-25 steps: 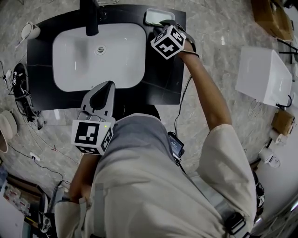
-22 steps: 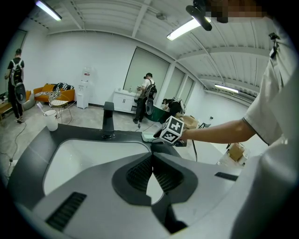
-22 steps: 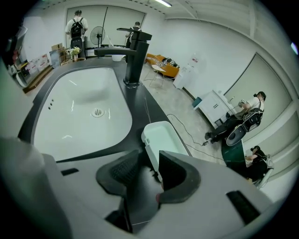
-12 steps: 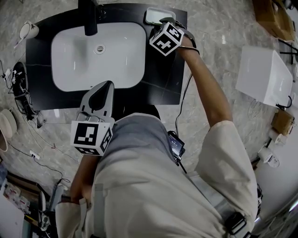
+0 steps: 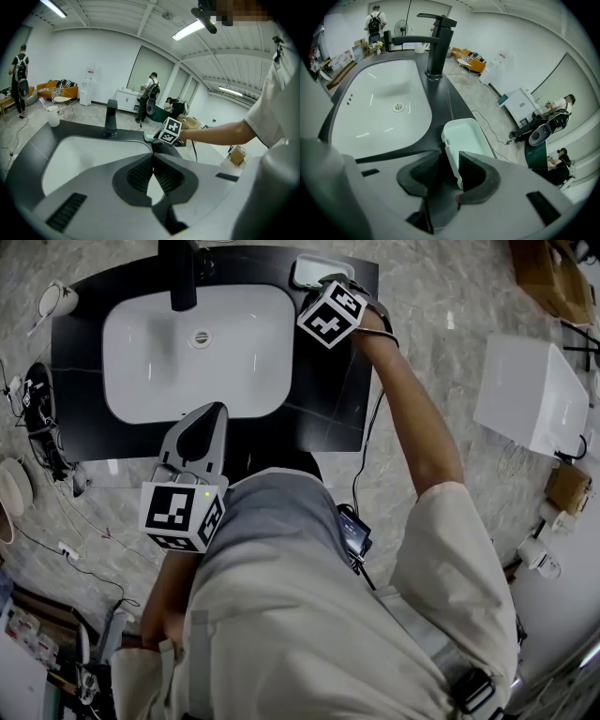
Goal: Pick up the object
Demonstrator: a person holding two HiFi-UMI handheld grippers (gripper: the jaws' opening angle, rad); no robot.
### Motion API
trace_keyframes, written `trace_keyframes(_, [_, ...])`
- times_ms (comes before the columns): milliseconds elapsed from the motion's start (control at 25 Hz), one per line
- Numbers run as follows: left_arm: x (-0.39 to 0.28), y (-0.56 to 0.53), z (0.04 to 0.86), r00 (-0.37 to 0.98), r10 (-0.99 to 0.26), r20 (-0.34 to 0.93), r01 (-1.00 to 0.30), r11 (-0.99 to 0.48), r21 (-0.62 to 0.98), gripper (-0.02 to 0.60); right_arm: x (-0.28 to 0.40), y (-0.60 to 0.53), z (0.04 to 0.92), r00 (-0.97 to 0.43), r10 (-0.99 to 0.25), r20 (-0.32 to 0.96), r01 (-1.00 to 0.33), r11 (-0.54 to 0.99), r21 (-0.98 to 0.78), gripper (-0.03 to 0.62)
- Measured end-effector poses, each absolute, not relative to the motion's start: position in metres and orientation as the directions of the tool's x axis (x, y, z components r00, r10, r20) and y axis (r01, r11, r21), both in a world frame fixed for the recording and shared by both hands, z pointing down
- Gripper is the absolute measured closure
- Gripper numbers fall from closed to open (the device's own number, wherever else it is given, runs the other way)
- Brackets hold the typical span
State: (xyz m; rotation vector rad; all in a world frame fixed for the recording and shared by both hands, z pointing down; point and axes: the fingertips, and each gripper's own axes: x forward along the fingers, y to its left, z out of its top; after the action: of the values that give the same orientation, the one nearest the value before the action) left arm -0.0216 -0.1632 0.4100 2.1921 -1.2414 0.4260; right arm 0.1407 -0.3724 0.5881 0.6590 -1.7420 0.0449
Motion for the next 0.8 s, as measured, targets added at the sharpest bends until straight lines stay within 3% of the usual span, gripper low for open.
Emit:
trace_keyframes(240, [-0.021,-0.163,0.409,0.522,-0.667,0.531,-0.853,-0.405,0.329,0.575,0.140,-0.371,0.588,-0.118,-0.403,0.907,-0.432,0.844,0.319,0.520])
trace_keyframes(800, [-0.020,-0.173,0.403,0.525,-0.667,0.528,-0.851,-0.417,0.319,0.575,0.139,-0.367,0.594,-0.088,-0.352,0.932,-0.396,0.871,0.292,0.573])
